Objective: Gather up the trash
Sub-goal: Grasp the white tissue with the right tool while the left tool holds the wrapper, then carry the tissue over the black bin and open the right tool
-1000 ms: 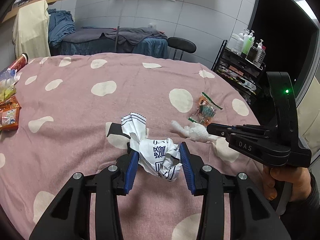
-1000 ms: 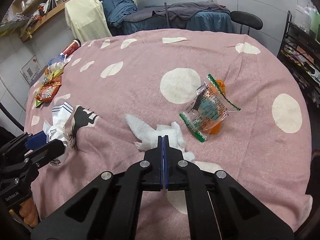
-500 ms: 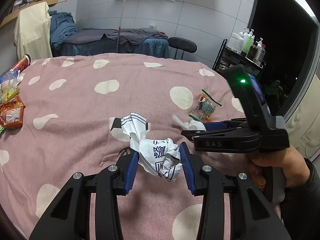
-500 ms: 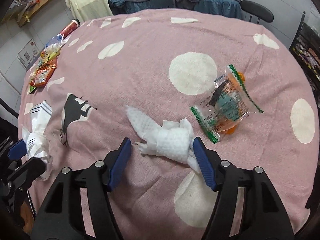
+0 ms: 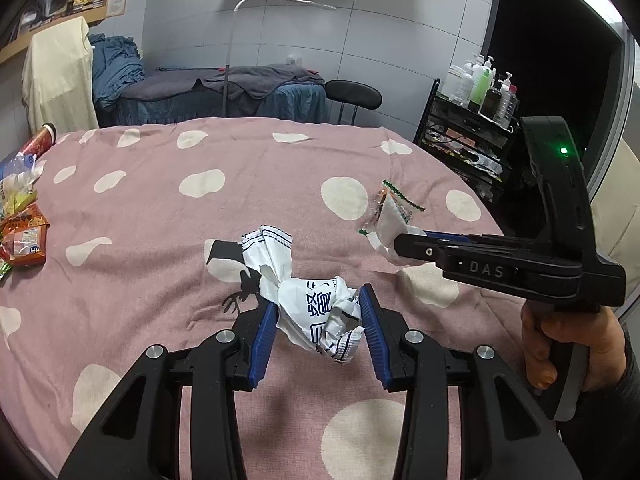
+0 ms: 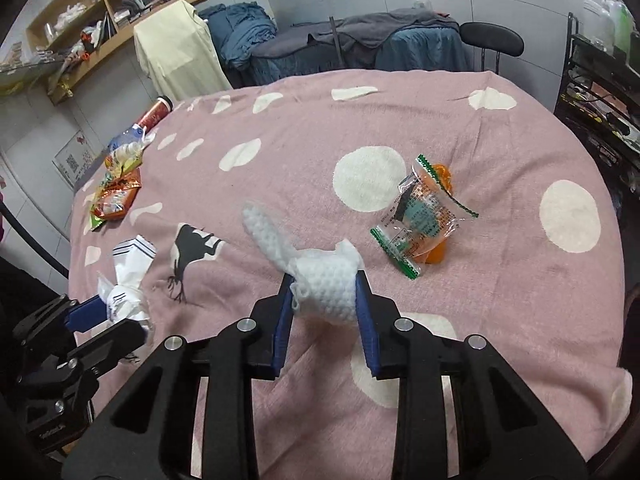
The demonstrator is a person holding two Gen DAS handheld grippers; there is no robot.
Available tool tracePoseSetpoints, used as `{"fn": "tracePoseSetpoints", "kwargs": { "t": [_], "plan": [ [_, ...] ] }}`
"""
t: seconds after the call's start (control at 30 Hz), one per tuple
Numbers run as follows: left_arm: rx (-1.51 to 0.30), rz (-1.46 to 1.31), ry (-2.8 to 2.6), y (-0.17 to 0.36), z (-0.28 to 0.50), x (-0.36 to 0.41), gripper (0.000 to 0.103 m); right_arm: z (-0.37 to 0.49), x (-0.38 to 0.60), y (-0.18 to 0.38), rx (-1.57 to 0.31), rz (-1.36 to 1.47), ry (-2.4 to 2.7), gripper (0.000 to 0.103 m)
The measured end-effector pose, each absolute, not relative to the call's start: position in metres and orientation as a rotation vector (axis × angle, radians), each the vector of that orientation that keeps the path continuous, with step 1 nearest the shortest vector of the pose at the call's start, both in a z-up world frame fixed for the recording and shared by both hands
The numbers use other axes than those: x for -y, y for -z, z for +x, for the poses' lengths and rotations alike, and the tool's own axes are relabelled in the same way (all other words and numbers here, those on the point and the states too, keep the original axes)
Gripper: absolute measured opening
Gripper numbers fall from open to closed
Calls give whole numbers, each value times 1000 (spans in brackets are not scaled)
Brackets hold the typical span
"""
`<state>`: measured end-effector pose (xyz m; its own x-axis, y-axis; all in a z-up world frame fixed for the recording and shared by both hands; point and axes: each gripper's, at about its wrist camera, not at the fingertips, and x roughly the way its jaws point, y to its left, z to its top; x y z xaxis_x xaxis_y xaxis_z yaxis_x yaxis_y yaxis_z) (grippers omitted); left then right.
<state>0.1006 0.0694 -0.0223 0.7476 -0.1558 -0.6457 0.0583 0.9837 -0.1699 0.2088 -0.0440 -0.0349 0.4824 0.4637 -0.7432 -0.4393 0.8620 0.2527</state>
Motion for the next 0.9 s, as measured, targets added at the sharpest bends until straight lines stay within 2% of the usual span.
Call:
{"fn": "tracePoseSetpoints", "kwargs": {
  "t": [0.43,0.9],
  "plan": [
    [-677,-79,275,8,100,-7,41,148,121,1,-753,99,-404,31],
    [-657,58,460,1,105,87,41,112,238,15,-723,238,-160,31]
  ]
}}
